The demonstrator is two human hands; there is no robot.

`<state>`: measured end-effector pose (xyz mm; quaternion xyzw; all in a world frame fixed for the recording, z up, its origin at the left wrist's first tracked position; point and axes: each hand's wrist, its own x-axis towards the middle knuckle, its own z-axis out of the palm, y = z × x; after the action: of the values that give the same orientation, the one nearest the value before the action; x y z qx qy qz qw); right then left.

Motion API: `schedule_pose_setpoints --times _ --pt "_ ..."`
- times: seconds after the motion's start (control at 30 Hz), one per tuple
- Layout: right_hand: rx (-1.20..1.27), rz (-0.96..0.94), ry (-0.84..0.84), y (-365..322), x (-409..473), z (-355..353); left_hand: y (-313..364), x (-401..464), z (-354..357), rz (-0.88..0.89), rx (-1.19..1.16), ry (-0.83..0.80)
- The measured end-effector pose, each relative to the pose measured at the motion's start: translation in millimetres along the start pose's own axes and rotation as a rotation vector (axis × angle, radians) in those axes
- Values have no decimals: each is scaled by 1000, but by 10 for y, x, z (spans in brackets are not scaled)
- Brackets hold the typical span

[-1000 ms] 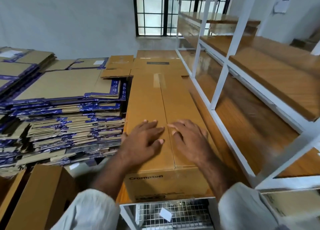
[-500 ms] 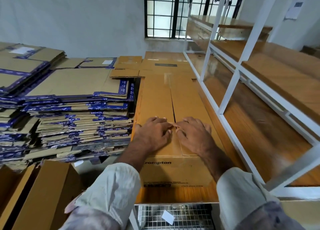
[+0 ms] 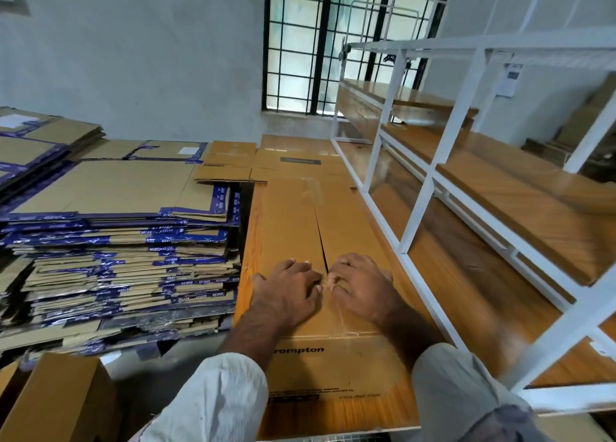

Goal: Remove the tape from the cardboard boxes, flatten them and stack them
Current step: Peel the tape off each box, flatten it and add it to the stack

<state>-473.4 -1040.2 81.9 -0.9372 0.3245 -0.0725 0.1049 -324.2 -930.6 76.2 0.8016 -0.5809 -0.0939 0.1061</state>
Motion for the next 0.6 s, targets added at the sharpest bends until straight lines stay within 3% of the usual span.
schedule_pose_setpoints --times 0.33,0.6 --pt "-127 127 -302 -272 369 -216 -24 14 20 15 18 -14" --pt "-155 98 -157 -310 -47 -119 -37 -42 -55 22 -19 -30"
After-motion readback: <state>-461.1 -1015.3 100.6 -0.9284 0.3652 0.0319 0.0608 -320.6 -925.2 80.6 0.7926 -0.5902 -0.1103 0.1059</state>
